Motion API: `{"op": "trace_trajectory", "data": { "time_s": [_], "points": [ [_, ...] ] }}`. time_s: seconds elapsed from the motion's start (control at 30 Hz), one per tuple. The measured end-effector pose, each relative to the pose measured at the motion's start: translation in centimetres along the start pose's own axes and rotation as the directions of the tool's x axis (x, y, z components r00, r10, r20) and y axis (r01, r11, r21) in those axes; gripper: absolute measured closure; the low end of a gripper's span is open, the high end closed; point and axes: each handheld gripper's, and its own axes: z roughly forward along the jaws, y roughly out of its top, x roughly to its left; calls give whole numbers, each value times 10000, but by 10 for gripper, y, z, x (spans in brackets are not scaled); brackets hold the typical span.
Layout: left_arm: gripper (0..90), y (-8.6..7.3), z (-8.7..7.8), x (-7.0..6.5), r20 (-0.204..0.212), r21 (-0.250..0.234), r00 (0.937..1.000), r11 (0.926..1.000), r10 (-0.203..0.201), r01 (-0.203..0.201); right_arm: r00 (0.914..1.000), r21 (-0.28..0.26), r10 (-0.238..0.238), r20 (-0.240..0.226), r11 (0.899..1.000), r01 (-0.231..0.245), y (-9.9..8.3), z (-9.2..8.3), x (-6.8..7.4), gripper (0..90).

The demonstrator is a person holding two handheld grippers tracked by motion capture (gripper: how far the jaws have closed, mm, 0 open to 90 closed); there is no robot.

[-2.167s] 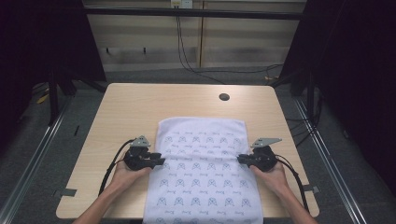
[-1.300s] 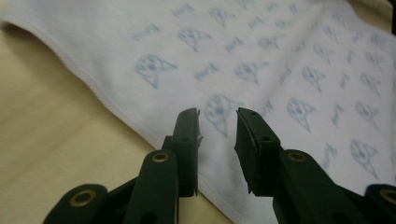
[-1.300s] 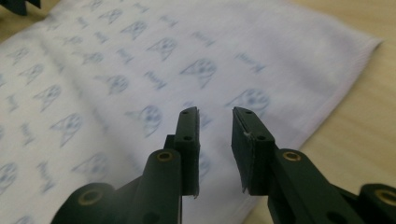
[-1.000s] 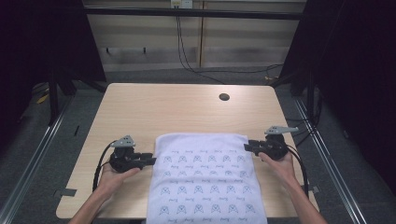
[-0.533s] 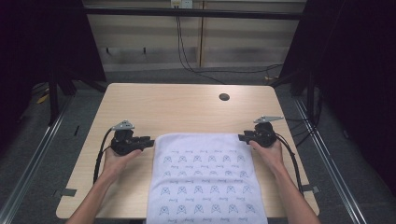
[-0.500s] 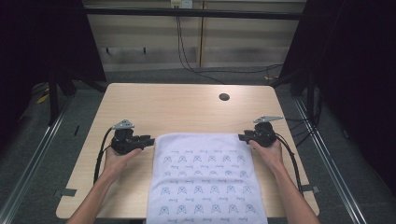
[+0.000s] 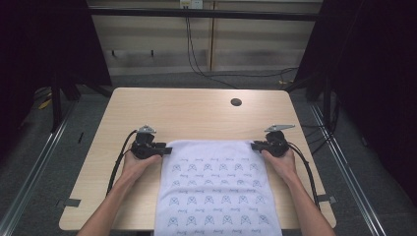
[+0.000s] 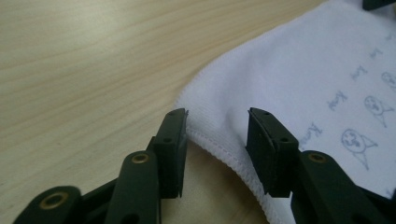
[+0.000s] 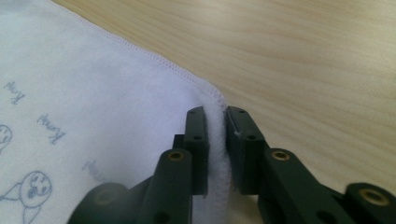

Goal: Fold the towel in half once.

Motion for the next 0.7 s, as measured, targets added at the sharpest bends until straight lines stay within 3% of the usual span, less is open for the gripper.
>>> {"op": "trace_trajectory", "data": {
  "time_s": [0.07, 0.13, 0.2, 0.27, 0.33, 0.37, 0.43, 0.47, 0.7],
  "points": [
    [667, 0, 1, -1, -37, -43, 10000, 10000, 75, -75, 9999, -25, 26, -103, 10000, -26, -1, 0, -1, 833],
    [789, 0, 1, -1, 203, 85, 9997, 9999, 148, -150, 9997, -52, 109, -226, 9999, -111, -1, -1, -1, 848],
    [842, -2, 1, -3, 445, 81, 9988, 9998, 189, -193, 9990, -42, 203, -388, 9998, -205, -1, -3, 0, 852],
    [861, 0, -3, -2, 712, -256, 9974, 9997, 50, -32, 9973, -428, 376, -637, 9983, -404, 3, -11, -1, 857],
    [862, 4, -12, -2, 1088, -885, 9939, 9956, -203, 300, 9963, -589, 450, -727, 9970, -493, 5, -15, -2, 857],
    [863, 6, -18, -2, 1237, -1176, 9921, 9924, -216, 363, 9938, -1005, 544, -967, 9929, -641, 10, -25, -2, 858],
    [863, 11, -28, -4, 1315, -1628, 9913, 9861, -101, 316, 9926, -1165, 568, -1069, 9908, -693, 12, -28, -2, 858],
    [863, 12, -33, -5, 1351, -1798, 9908, 9833, -38, 283, 9886, -1603, 617, -1372, 9835, -836, 17, -39, -2, 859],
    [863, 22, -42, -5, 1187, -2306, 9929, 9723, -104, 377, 9862, -2079, 463, -1591, 9749, -793, 34, -56, 1, 860]
  ]
}}
